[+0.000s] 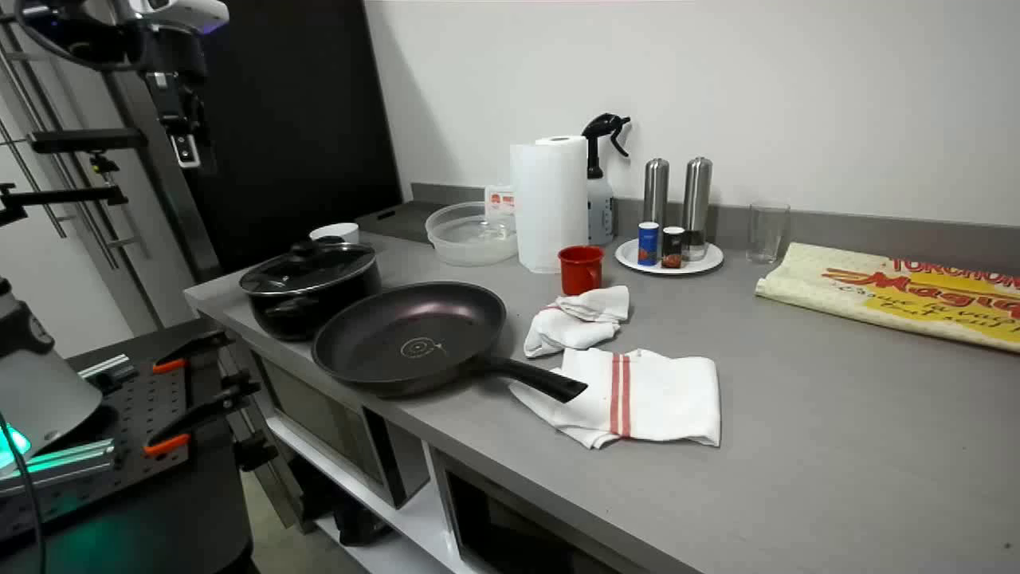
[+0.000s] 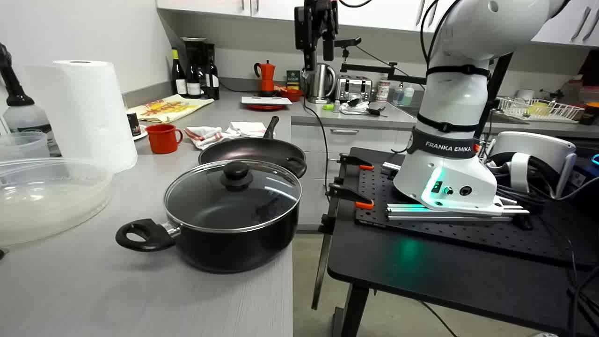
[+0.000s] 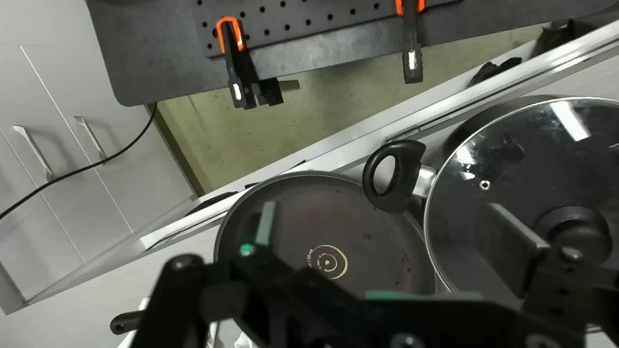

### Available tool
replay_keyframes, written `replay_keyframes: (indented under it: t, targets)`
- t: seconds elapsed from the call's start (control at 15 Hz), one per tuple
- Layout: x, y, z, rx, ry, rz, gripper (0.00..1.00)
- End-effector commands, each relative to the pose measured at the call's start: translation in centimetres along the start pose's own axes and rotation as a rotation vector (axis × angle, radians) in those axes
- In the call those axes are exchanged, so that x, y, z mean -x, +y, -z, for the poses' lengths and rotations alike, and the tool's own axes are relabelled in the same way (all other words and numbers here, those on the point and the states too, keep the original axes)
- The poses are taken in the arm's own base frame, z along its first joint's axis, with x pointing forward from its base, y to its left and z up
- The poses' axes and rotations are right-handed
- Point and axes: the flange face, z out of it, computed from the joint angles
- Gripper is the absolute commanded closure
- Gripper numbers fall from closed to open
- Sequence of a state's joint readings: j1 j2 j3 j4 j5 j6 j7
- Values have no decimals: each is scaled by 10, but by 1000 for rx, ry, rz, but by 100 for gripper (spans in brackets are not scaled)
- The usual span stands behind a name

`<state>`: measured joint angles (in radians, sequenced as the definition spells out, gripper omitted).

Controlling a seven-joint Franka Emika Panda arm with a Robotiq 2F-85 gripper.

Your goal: Use the left white towel to wipe the pan

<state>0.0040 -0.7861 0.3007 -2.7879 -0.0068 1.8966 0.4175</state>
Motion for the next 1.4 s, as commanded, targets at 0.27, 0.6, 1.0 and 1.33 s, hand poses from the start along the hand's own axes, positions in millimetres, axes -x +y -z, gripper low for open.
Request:
replay_keyframes:
  t: [0.27,0.6,1.0,1.33]
  targets:
    - [0,0,0,0,-1,0,0]
    - [-6,1,0,-8,-14,2,0]
    - [-59,32,21,-47,29,72,0]
    - [-131,95,34,-100,69,94,0]
